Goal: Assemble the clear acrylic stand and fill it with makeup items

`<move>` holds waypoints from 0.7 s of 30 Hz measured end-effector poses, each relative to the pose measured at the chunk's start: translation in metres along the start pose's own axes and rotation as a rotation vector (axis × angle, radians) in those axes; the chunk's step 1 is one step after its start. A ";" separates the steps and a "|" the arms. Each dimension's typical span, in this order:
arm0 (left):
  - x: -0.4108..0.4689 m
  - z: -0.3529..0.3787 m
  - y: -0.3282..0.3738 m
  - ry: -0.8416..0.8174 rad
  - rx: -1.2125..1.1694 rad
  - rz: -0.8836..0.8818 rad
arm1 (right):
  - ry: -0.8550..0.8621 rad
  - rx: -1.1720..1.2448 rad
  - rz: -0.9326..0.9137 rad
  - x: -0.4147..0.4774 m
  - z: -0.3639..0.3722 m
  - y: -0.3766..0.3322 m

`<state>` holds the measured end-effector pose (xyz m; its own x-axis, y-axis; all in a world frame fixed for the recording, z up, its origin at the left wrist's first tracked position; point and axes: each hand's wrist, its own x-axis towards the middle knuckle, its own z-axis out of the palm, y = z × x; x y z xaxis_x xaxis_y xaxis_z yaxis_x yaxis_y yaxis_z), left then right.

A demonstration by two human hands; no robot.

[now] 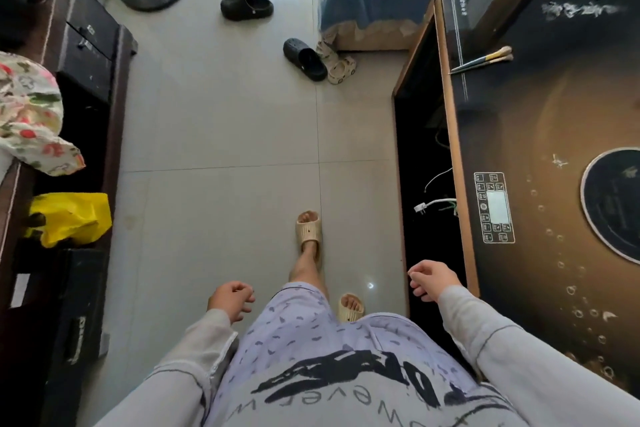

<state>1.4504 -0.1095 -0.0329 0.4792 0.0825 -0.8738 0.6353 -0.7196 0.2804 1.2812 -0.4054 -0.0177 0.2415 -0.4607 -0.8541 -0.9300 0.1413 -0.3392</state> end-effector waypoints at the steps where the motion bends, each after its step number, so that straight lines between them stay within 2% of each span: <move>1: 0.008 -0.003 0.023 -0.018 0.039 0.021 | 0.015 0.018 0.025 0.006 -0.001 -0.005; 7: 0.042 -0.018 0.174 -0.112 0.274 0.171 | 0.087 0.183 0.217 0.027 0.002 -0.034; 12: 0.062 -0.024 0.277 -0.136 0.434 0.284 | 0.130 0.183 0.274 0.032 -0.001 -0.065; 15: 0.074 -0.020 0.318 -0.138 0.494 0.299 | 0.124 0.178 0.282 0.041 -0.013 -0.085; 21: 0.092 0.011 0.361 -0.185 0.657 0.283 | 0.167 0.438 0.290 0.088 -0.058 -0.126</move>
<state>1.7169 -0.3688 -0.0165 0.4237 -0.2435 -0.8725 -0.0191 -0.9654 0.2602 1.4040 -0.5146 -0.0271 -0.0874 -0.4761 -0.8750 -0.7410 0.6181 -0.2623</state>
